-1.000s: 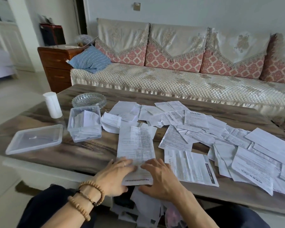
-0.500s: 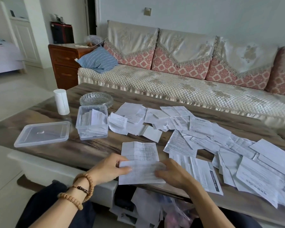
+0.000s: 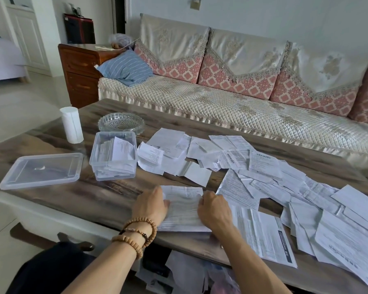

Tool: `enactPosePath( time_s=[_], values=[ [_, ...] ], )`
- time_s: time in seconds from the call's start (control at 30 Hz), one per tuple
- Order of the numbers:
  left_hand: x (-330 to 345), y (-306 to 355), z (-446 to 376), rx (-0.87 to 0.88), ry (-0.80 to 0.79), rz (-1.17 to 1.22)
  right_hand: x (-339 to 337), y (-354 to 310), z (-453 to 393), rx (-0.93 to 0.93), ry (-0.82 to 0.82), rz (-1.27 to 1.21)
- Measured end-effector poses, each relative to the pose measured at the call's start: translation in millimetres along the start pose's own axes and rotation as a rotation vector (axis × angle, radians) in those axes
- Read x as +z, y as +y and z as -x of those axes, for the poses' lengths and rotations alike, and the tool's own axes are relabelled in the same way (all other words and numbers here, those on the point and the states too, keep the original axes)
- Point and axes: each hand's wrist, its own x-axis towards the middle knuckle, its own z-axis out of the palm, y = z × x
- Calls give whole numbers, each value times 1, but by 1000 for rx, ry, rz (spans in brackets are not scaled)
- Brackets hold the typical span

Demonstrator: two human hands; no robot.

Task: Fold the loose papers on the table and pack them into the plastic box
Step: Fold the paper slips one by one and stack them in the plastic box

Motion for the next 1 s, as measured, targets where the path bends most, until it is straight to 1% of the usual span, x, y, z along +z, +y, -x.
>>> enactPosePath(
  time_s=[0.13, 0.2, 0.3, 0.37, 0.43, 0.57, 0.67, 0.77, 1.0],
  values=[
    [8, -5, -12, -3, 80, -67, 6, 1, -15, 59, 2, -55],
    [13, -7, -15, 19, 110, -74, 8, 1, -20, 103, 6, -95],
    [16, -12, -18, 47, 139, -69, 13, 2, -29, 144, 7, -87],
    [17, -14, -19, 57, 159, -44, 15, 4, -36, 181, 5, -99],
    [18, -17, -22, 36, 175, 39, 16, 5, -41, 200, -6, -100],
    [22, -21, -30, -24, 172, 153, 15, 3, -44, 177, 12, -35],
    [21, -23, -35, -35, 166, 161, 15, 0, -43, 158, 32, 23],
    [19, -25, -38, -7, 152, 182, 15, -2, -41, 133, 36, 72],
    [16, -24, -40, 11, 134, 147, 17, -5, -43, 77, 24, 143]
  ],
)
